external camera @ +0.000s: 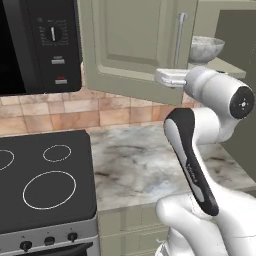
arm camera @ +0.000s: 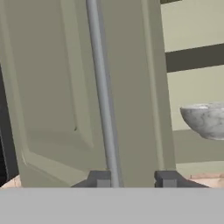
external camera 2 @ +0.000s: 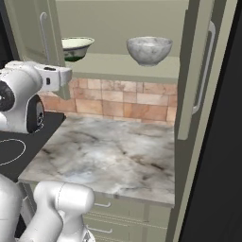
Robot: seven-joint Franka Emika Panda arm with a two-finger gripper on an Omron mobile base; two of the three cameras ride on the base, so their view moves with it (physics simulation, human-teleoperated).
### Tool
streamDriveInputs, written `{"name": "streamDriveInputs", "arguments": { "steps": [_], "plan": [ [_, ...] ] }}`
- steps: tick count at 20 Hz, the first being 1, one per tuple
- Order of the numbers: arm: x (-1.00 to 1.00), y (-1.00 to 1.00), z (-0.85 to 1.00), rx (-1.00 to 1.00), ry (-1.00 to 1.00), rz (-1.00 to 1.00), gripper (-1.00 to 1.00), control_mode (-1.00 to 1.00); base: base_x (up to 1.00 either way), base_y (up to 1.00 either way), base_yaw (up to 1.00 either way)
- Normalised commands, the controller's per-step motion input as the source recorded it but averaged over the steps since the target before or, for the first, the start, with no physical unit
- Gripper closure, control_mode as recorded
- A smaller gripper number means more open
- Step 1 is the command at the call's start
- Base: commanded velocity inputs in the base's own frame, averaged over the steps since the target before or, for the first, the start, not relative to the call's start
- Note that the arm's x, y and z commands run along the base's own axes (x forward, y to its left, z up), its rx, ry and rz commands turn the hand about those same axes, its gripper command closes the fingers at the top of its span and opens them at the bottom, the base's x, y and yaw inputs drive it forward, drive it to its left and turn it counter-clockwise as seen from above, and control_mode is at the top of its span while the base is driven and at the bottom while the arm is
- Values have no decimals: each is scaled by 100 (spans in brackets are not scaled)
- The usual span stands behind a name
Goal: Move the bowls from the cabinet to the plates on the dining table.
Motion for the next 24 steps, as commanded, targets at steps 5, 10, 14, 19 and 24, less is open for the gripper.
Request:
{"name": "streamDriveInputs", "arguments": {
  "steps": [5, 10, 14, 19, 24],
  "plan": [
    [-38, 30, 9, 8, 0, -3, -100, -100, 0, 0, 0],
    [-50, -19, 49, 16, 0, 0, -100, -100, 0, 0, 0],
    [-21, -55, 43, 16, 0, 0, -100, -100, 0, 0, 0],
    [-16, -59, 24, 16, 3, 0, -100, -100, 0, 0, 0],
    [-12, -47, 0, 8, 11, 4, -100, -100, 0, 0, 0]
  ]
}}
